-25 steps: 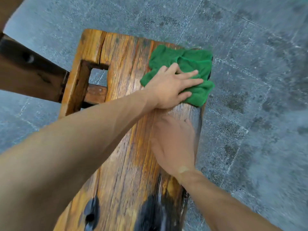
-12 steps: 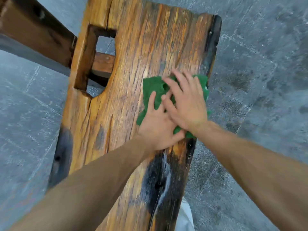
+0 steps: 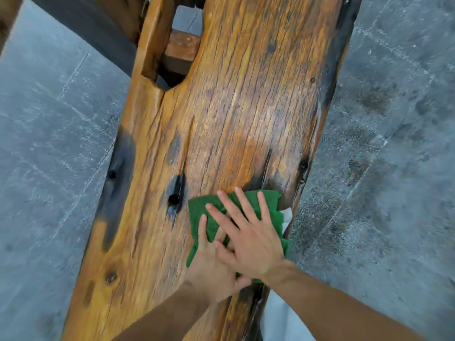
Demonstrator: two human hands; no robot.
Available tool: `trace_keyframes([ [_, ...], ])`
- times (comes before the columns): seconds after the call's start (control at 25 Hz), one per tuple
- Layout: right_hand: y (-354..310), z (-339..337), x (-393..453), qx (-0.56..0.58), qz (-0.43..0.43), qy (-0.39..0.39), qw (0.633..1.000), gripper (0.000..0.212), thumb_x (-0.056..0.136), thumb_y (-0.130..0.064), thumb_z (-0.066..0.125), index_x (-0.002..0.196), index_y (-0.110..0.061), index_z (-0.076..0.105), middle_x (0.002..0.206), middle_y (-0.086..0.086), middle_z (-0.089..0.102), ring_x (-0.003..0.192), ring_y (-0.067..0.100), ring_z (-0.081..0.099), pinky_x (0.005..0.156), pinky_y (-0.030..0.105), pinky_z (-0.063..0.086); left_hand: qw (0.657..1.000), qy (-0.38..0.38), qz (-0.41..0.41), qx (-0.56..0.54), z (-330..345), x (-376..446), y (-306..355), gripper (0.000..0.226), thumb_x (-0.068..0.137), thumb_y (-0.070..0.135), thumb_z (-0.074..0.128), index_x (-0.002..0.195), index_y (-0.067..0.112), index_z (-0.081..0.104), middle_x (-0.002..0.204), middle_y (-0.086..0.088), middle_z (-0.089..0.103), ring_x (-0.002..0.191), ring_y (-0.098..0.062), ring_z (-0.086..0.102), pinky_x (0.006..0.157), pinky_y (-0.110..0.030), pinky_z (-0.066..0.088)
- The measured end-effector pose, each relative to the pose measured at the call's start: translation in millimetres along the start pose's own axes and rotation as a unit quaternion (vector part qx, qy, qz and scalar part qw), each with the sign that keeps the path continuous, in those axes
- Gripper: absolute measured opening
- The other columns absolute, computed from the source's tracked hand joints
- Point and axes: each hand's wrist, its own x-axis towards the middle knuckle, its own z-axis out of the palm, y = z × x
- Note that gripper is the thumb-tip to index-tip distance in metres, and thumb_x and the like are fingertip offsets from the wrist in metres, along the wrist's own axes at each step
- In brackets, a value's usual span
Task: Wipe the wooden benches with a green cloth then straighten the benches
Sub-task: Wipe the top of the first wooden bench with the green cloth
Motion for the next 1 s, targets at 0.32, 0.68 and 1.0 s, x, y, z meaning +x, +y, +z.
trace_keyframes([
  [0.32,153.9,-86.7,144.1,-0.061,0.064,0.091,0.992,0.061,0.097,-0.054,0.024,0.155,-0.035,0.029,0.165,0.002,0.017,0.153,0.032,0.010,0.121,0.060,0.003,0.990,0.120,-0.069,0.036,-123.8,178.5,-53.2,0.090,0.086,0.074,0.012,0.162,0.026,0.012,0.166,-0.005,0.024,0.153,-0.042,-0.001,0.106,-0.082,-0.003],
  [0.68,277.3,-159.3,256.6,-0.050,0.171,0.186,0.966,0.057,0.096,-0.046,0.024,0.150,-0.032,0.041,0.161,0.001,0.031,0.152,0.027,0.017,0.123,0.053,0.005,0.976,0.185,0.026,0.109,-239.8,341.3,-125.3,0.094,0.084,0.075,0.019,0.162,0.023,0.012,0.166,-0.010,0.021,0.155,-0.036,0.003,0.112,-0.077,-0.002],
  [1.0,304.8,-178.4,286.9,-0.013,0.294,0.167,0.941,0.056,0.099,-0.049,0.019,0.154,-0.040,0.027,0.165,0.000,0.019,0.153,0.029,0.009,0.121,0.057,0.003,0.976,0.174,0.036,0.124,-275.8,387.2,-140.4,0.103,0.076,0.079,0.022,0.162,0.023,0.015,0.167,-0.009,0.019,0.155,-0.030,-0.002,0.116,-0.071,-0.004],
])
